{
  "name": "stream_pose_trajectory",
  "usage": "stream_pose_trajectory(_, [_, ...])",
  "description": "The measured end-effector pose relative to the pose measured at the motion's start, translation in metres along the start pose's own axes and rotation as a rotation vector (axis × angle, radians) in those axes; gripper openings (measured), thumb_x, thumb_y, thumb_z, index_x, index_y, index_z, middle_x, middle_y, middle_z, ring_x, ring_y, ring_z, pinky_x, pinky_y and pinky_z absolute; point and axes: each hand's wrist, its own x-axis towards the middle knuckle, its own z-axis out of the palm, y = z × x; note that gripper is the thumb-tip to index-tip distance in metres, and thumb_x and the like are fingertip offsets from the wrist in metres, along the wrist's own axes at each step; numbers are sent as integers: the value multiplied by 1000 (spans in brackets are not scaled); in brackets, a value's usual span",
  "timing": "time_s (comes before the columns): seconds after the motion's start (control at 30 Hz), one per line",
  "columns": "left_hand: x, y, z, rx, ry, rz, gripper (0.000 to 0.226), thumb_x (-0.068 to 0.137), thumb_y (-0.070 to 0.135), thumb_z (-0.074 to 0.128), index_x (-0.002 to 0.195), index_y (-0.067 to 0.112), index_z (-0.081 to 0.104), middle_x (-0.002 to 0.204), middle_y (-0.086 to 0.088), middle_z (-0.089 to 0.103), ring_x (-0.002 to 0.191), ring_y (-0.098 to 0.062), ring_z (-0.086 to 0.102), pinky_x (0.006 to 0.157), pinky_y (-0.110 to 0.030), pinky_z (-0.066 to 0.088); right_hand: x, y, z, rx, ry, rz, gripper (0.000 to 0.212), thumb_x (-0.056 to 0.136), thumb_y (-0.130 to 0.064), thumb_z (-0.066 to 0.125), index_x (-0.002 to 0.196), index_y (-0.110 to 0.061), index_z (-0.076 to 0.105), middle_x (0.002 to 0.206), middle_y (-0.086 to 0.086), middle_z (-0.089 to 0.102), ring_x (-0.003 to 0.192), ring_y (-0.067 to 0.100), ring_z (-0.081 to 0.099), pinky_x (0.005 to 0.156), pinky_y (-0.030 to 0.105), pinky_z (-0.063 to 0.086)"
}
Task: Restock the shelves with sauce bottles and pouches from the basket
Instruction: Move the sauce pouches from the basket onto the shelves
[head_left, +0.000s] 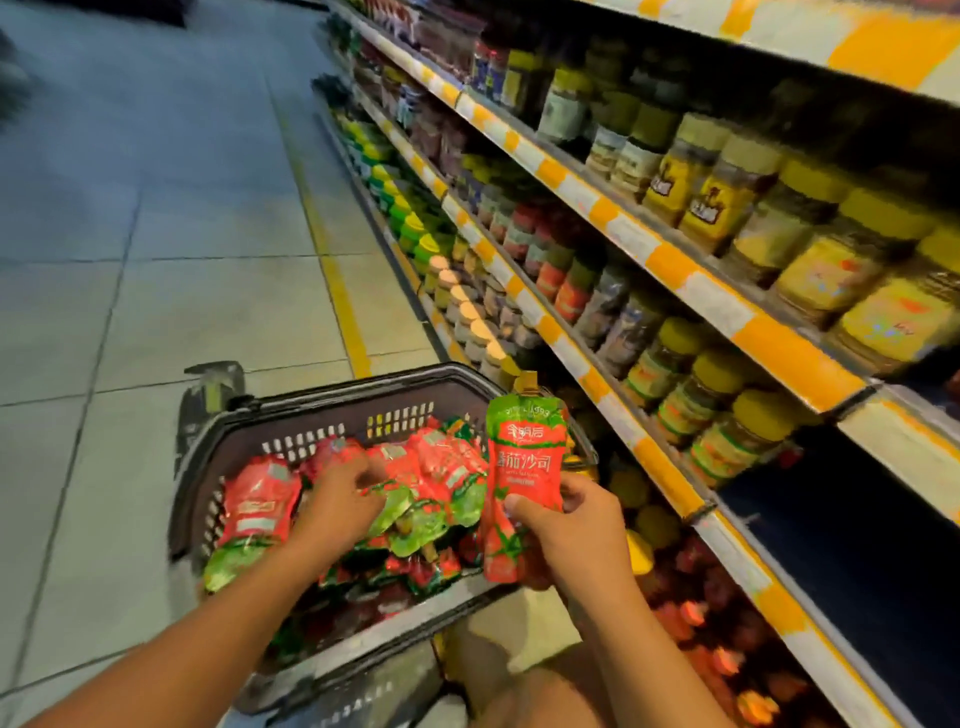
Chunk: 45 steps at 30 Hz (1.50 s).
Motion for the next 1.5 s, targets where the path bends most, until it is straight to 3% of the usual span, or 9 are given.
stream_pose_trajectory(0.17, [9, -27, 7, 422, -116, 149, 52, 83, 19, 76, 134, 19, 65, 134, -4, 60, 127, -25, 56, 96, -28, 39, 17, 18, 31, 0, -69, 44, 18, 78, -12, 88, 91, -19, 78, 83, -4, 79, 77, 16, 76, 80, 49, 61])
stream_pose_trajectory(0.27, [11, -50, 8, 689, -318, 173, 95, 80, 34, 77, 162, 27, 29, 168, -7, 20, 154, -26, 26, 120, -35, 31, 20, 32, 34, -31, -123, 68, 19, 79, -14, 88, 90, -25, 78, 86, -6, 79, 79, 13, 76, 81, 48, 61])
stream_pose_trajectory(0.4, [6, -62, 23, 801, -304, 184, 109, 86, 31, 76, 167, 25, 4, 173, -8, -9, 160, -30, -1, 129, -40, 16, 25, 43, 27, -91, -139, 75, 21, 77, -20, 89, 91, -30, 77, 86, -9, 78, 78, 11, 74, 78, 48, 61])
stream_pose_trajectory(0.53, [-3, -64, 34, 746, -187, 200, 101, 90, 21, 74, 167, 22, 9, 174, -8, 4, 160, -30, 5, 128, -43, 21, 29, 48, 20, -97, -121, 96, 23, 78, -18, 89, 96, -26, 76, 86, -9, 78, 78, 13, 75, 79, 50, 62])
stream_pose_trajectory(0.77, [-21, -66, 26, 756, -85, 398, 79, 83, 31, 83, 153, 15, 49, 156, -7, 49, 144, -30, 47, 120, -42, 37, 28, 52, 21, -79, -112, 89, 25, 77, -20, 90, 96, -28, 74, 85, -12, 78, 77, 10, 75, 78, 48, 62])
stream_pose_trajectory(1.03, [-40, -35, 19, 587, -50, 542, 42, 92, 20, 77, 134, 18, 70, 136, -3, 68, 125, -25, 64, 106, -41, 53, 13, 51, 15, -55, -92, 67, 23, 80, -19, 88, 96, -26, 75, 86, -7, 78, 76, 16, 76, 71, 49, 63])
stream_pose_trajectory(1.23, [-37, 4, 8, 283, 8, 448, 37, 104, 24, 61, 141, 28, 65, 143, 6, 63, 132, -14, 57, 112, -27, 42, -1, 47, 1, 5, -31, 15, 21, 78, -20, 89, 93, -28, 77, 86, -11, 79, 77, 10, 75, 64, 29, 55])
stream_pose_trajectory(1.37, [-41, 41, 6, 86, 51, 373, 33, 104, 33, 60, 136, 36, 67, 128, 12, 72, 114, -3, 65, 100, -26, 52, -9, 41, -14, 138, 10, 40, 24, 80, -15, 87, 98, -29, 79, 92, 3, 80, 82, 24, 79, 67, 39, 62])
stream_pose_trajectory(1.5, [-45, 70, 7, -90, 111, 252, 28, 103, 37, 62, 126, 27, 74, 101, 13, 77, 86, 8, 62, 76, -12, 46, -20, 32, -36, 224, 94, 33, 24, 80, -17, 87, 100, -27, 79, 95, 7, 80, 83, 29, 79, 66, 46, 63])
